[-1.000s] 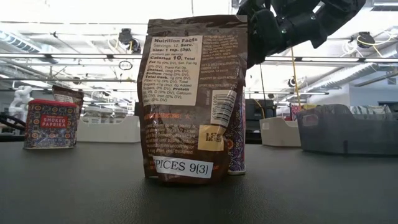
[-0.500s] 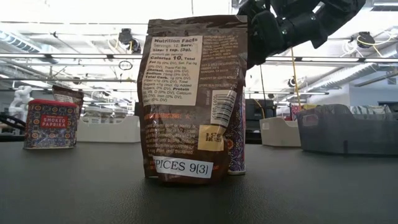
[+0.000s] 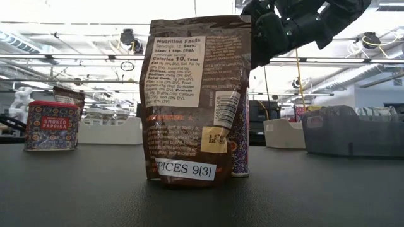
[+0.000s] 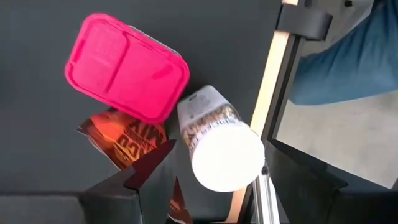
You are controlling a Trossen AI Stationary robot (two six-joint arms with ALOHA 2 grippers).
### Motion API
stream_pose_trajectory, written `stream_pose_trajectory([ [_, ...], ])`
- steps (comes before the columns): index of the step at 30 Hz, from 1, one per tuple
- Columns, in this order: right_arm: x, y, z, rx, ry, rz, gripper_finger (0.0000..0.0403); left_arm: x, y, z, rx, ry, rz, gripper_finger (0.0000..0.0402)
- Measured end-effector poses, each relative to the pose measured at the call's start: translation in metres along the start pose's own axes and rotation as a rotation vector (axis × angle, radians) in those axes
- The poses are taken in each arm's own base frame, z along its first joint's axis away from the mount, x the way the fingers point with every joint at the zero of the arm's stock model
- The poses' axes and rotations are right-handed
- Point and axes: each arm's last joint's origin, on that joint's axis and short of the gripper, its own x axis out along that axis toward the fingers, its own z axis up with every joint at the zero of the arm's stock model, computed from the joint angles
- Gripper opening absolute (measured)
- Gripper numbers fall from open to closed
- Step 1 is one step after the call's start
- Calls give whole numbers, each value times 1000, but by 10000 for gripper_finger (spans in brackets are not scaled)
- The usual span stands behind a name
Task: Sort spices by type
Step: Put the white seasoning bottle into the left white bin
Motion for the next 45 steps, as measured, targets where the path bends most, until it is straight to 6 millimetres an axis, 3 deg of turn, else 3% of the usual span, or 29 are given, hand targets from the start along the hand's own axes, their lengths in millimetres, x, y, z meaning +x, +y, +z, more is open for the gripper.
stream_pose_trajectory([
  [12, 0, 0, 0, 0, 0, 0, 120, 1, -1, -2, 6, -4, 4, 245],
  [29, 0, 0, -3, -3, 32, 5, 120, 19, -7, 2, 33, 45, -23, 245],
  [45, 0, 0, -3, -3, 28, 4, 120, 17, -2, 0, 77, 58, 12, 245],
])
